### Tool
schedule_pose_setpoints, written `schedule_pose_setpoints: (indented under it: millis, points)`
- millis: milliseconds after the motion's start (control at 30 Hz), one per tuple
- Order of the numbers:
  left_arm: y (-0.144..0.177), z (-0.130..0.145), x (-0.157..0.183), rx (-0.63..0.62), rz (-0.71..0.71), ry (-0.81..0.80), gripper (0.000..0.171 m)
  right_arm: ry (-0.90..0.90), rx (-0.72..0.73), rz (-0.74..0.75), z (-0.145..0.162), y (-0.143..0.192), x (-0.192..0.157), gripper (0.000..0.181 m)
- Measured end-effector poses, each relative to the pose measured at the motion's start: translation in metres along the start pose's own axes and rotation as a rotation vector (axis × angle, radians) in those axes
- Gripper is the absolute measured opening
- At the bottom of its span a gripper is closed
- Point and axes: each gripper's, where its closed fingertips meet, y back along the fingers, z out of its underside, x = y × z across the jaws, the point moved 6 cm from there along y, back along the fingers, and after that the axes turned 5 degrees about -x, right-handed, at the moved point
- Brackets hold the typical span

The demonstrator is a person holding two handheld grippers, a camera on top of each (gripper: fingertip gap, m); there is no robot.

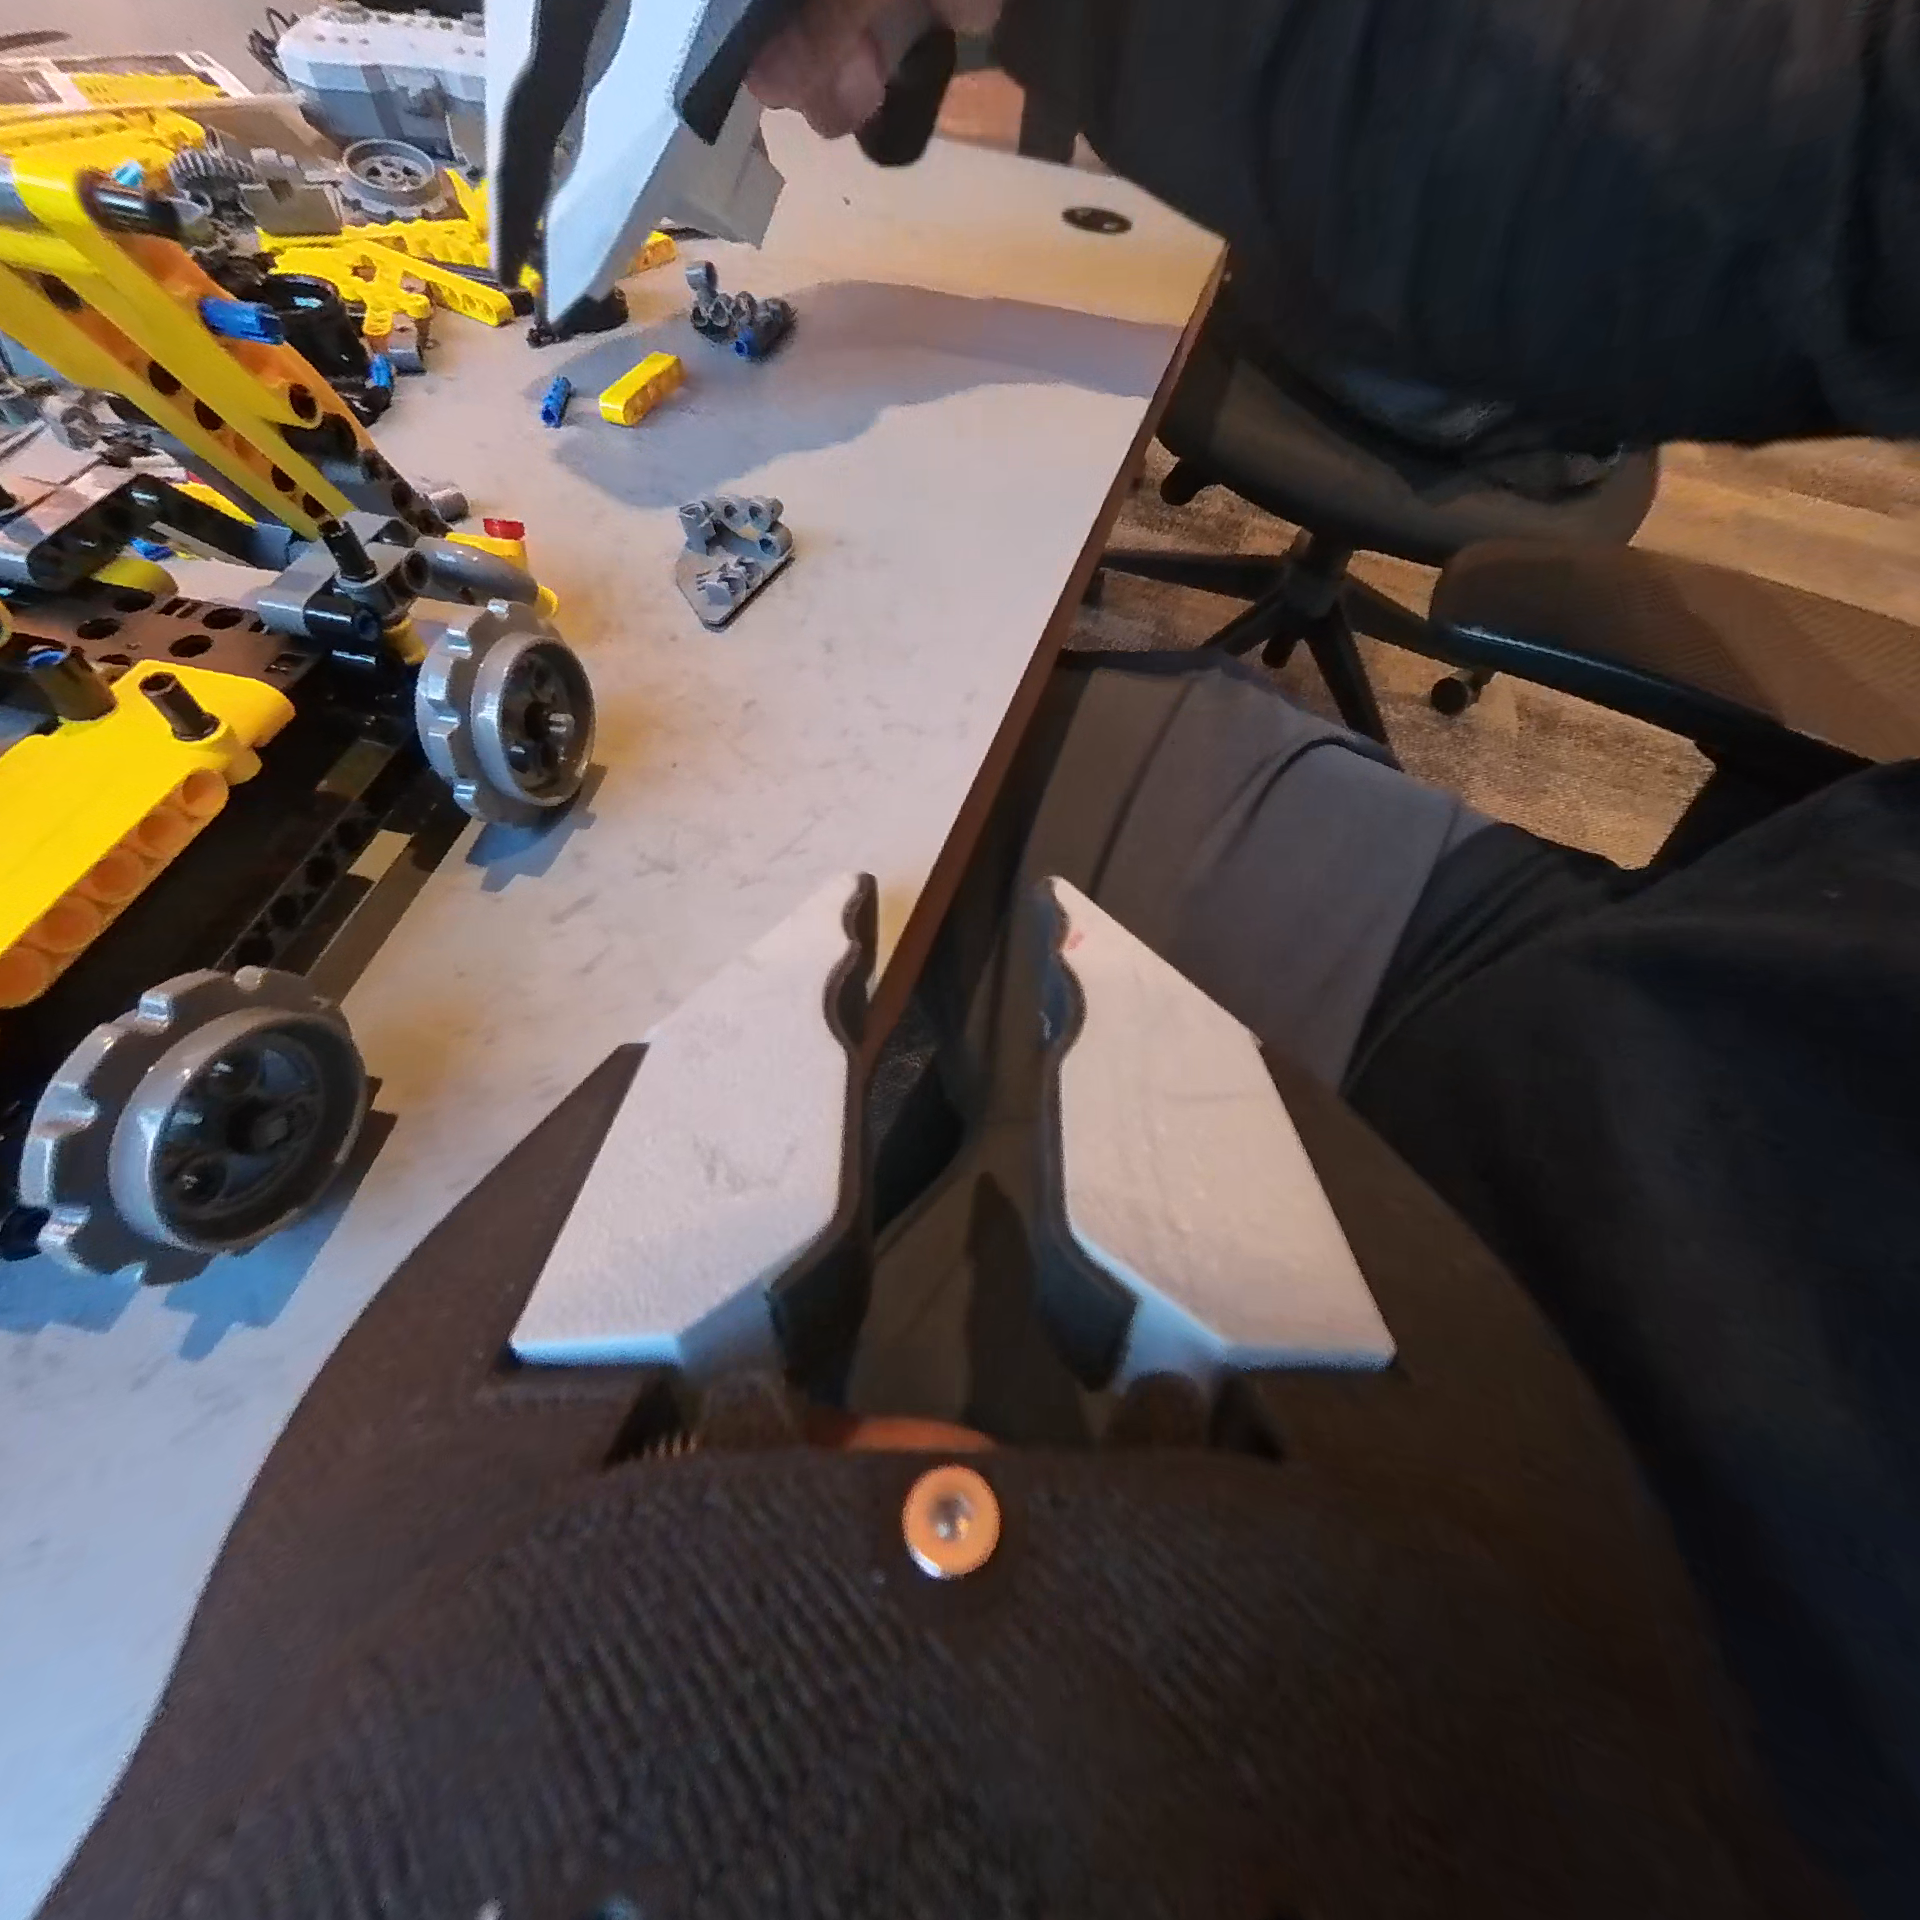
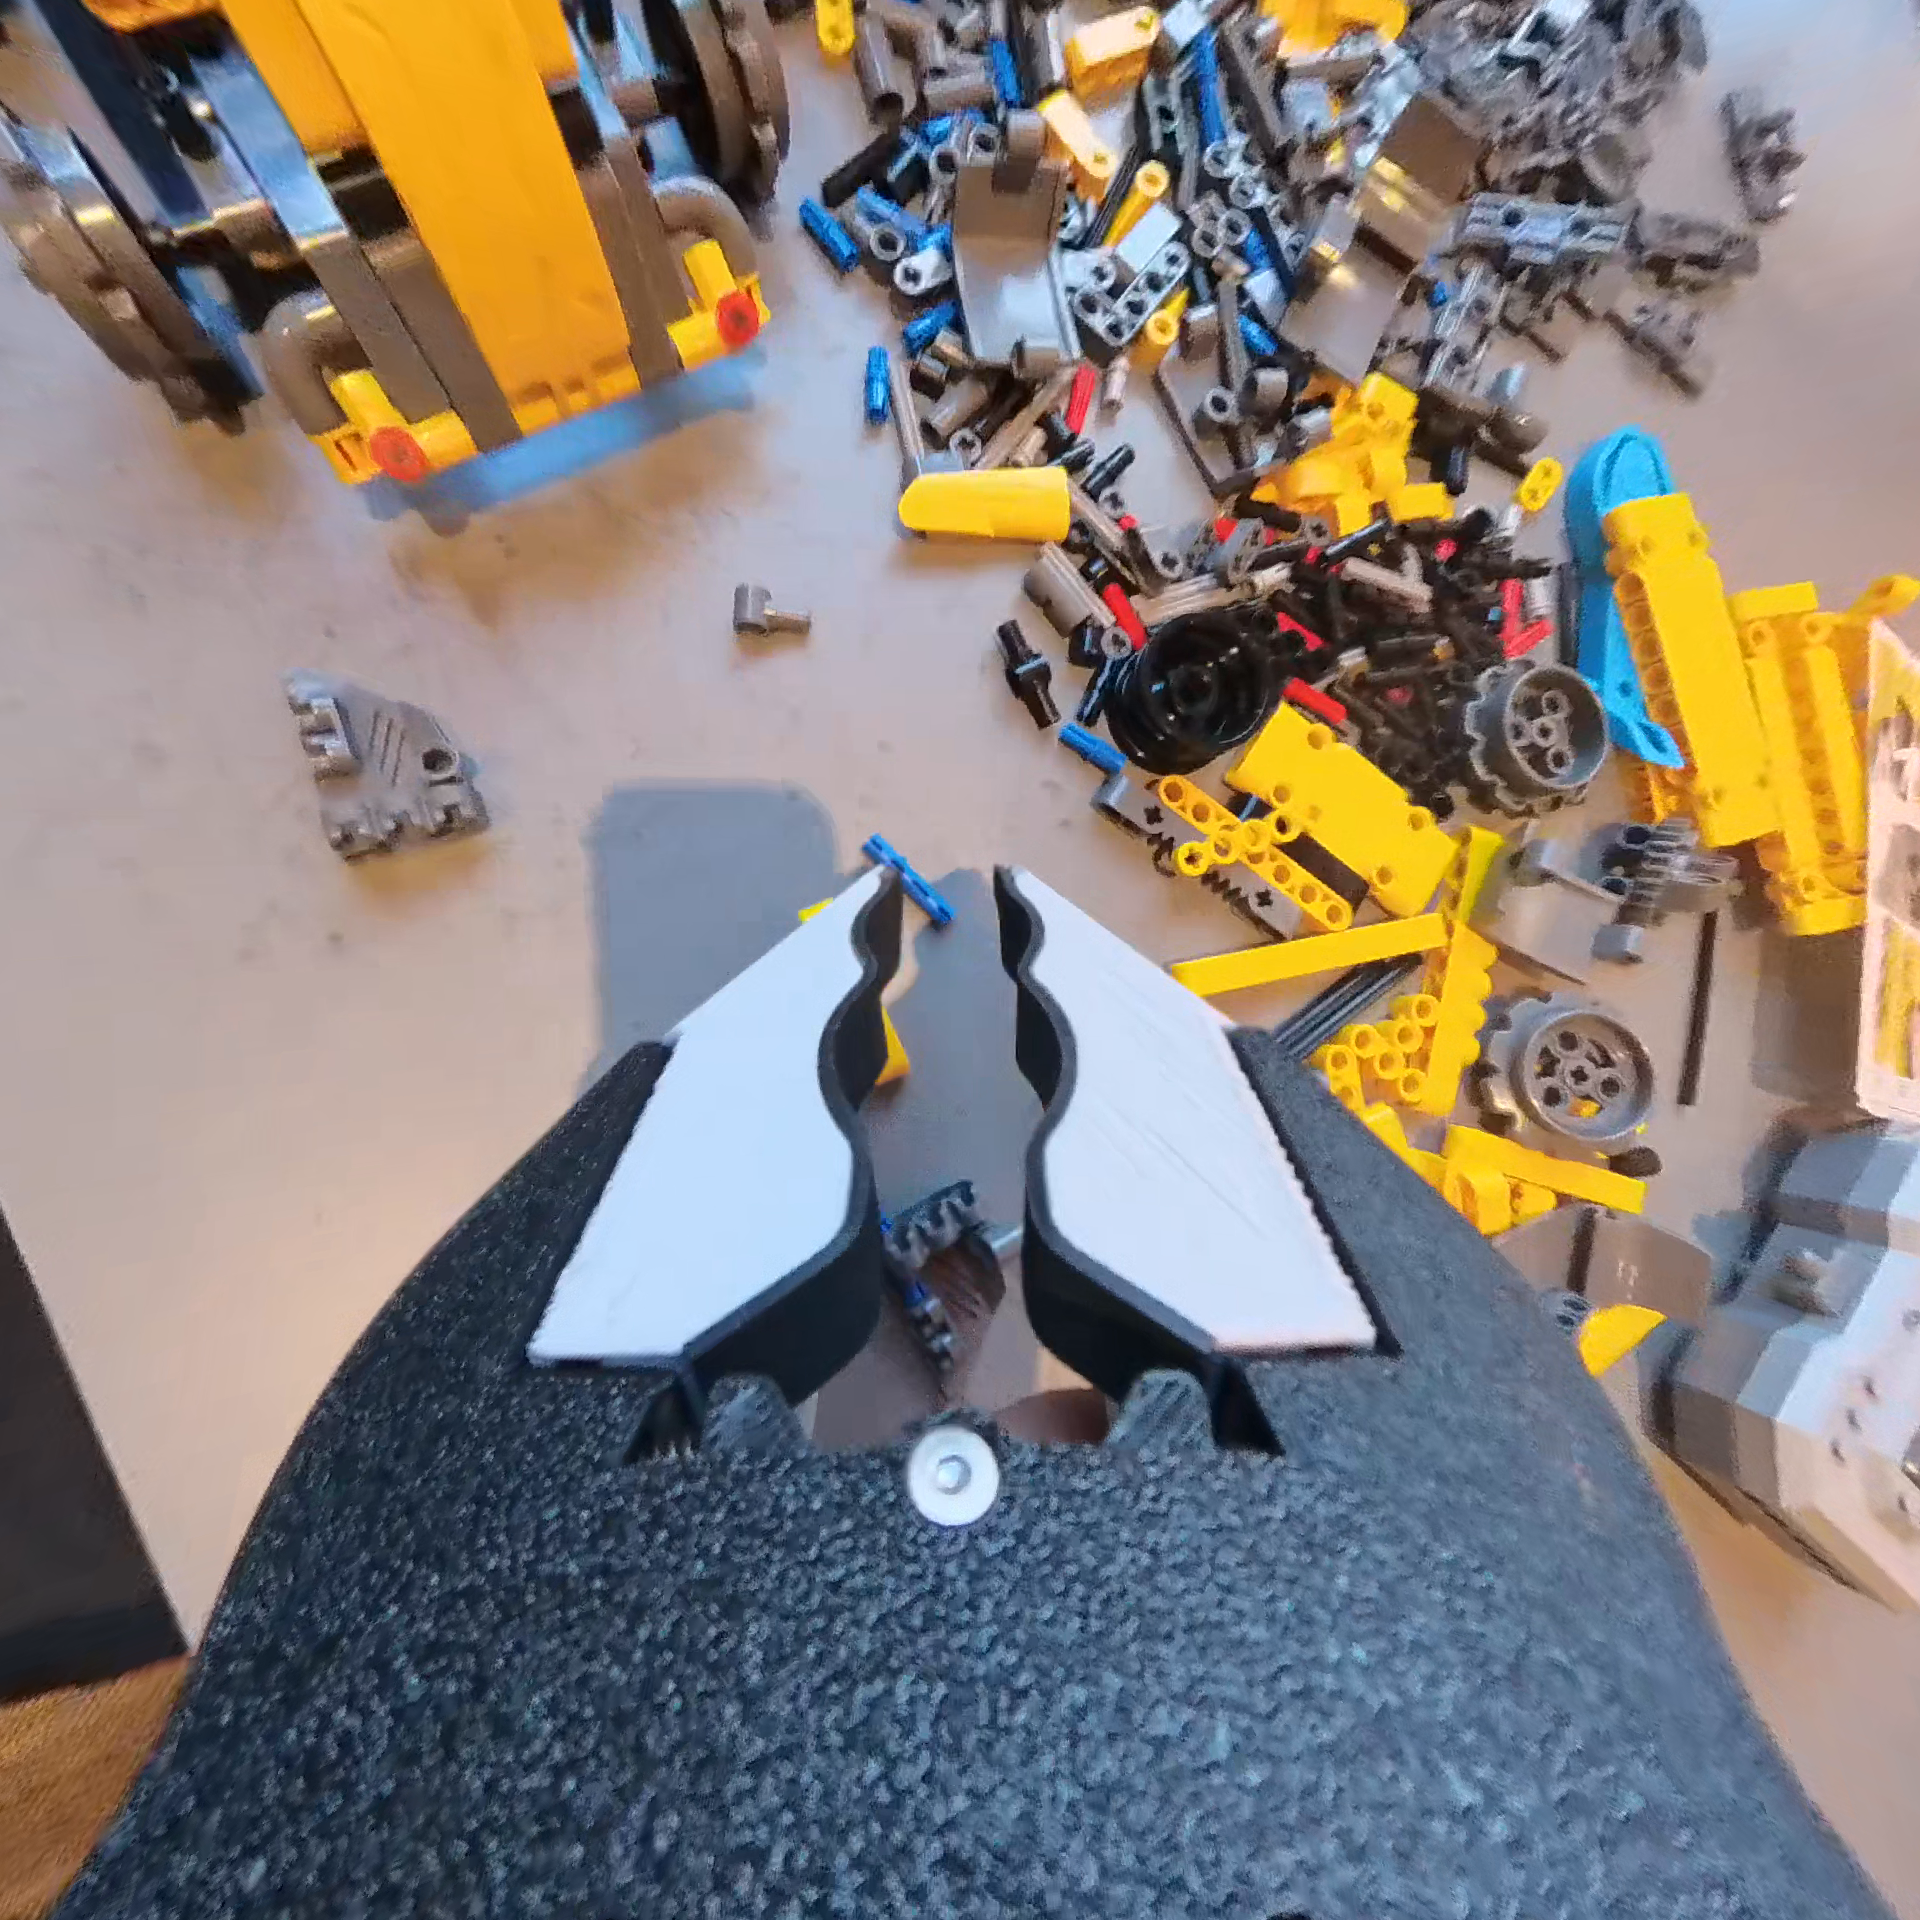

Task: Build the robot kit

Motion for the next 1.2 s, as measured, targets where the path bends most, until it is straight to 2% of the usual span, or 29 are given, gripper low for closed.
schedule_pose_setpoints:
  millis: [267, 433, 567, 700, 867, 1033, 1200]
  points:
    - [-0.002, 0.000, -0.001, -0.002, -0.003, -0.003, 0.028, 0.063, -0.139, -0.128, 0.005, -0.018, 0.004, 0.011]
    - [-0.001, 0.000, -0.001, -0.004, 0.001, -0.003, 0.028, 0.059, -0.112, -0.144, 0.004, -0.018, 0.003, 0.004]
    - [0.002, -0.001, -0.002, 0.005, 0.011, 0.007, 0.028, 0.040, -0.006, -0.109, -0.010, -0.001, -0.004, 0.004]
    - [0.006, -0.003, -0.001, 0.020, 0.014, 0.008, 0.028, 0.043, 0.060, -0.079, -0.014, 0.018, -0.029, 0.004]
    - [0.006, -0.003, 0.001, 0.021, 0.022, 0.011, 0.028, 0.018, 0.034, -0.076, 0.004, 0.021, -0.064, 0.004]
    - [0.003, -0.002, 0.004, 0.009, 0.018, 0.000, 0.028, -0.099, -0.054, 0.004, 0.039, 0.019, -0.070, 0.004]
    - [-0.004, -0.001, 0.008, -0.011, 0.015, -0.011, 0.028, -0.232, -0.028, 0.033, 0.057, 0.028, -0.075, 0.006]
